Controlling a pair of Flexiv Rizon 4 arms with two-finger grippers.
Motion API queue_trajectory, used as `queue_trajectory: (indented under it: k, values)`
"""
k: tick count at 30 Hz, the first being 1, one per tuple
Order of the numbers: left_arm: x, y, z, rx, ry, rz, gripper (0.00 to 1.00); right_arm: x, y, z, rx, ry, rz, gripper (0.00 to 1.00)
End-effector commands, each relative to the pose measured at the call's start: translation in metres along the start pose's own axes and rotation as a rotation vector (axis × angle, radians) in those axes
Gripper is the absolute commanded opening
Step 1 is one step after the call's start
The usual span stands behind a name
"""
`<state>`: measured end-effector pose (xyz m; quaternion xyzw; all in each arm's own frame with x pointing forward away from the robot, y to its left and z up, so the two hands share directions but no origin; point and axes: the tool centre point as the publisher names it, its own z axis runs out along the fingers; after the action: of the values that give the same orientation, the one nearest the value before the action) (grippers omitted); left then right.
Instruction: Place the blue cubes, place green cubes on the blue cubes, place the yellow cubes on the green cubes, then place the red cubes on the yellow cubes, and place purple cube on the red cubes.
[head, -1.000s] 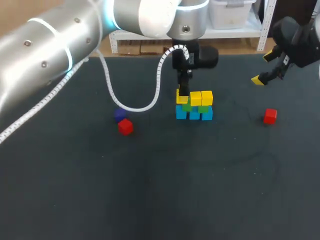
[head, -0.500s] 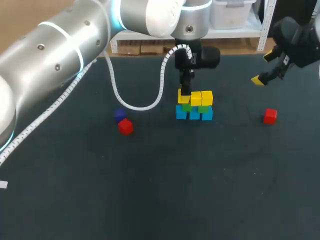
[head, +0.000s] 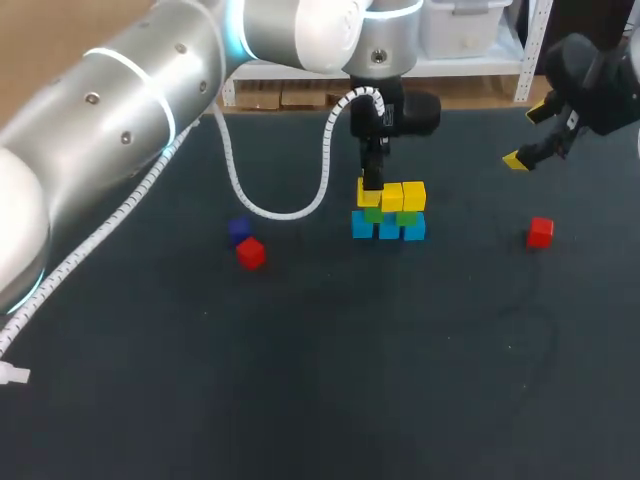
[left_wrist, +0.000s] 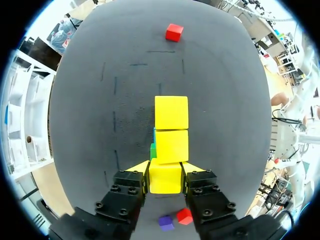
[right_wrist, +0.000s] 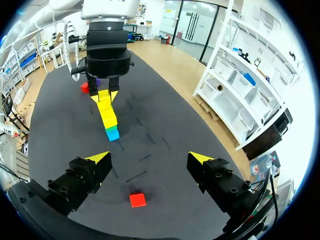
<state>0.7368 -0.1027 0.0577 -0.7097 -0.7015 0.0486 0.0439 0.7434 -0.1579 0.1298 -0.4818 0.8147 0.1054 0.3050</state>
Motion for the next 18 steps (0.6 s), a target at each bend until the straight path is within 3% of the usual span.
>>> queue_trajectory:
  k: [1, 5, 10, 18]
  values:
    - [-0.0029, 0.0078, -0.0011, 0.033, 0.009, 0.001, 0.00, 0.0005, -0.0008, -0.0002, -0.004, -0.003, -0.001, 1.00]
    - [-0.0025, 0.0079, -0.0010, 0.034, 0.010, -0.001, 0.01, 0.0005, -0.0008, -0.0002, -0.004, -0.003, -0.001, 1.00]
    - [-0.0015, 0.0088, 0.0016, 0.036, 0.009, -0.004, 0.20, 0.0005, -0.0008, -0.0002, -0.004, -0.003, -0.001, 1.00]
    - [-0.0017, 0.0091, 0.0028, 0.043, 0.007, -0.008, 0.28, 0.0005, -0.0008, -0.0002, -0.004, -0.003, -0.001, 1.00]
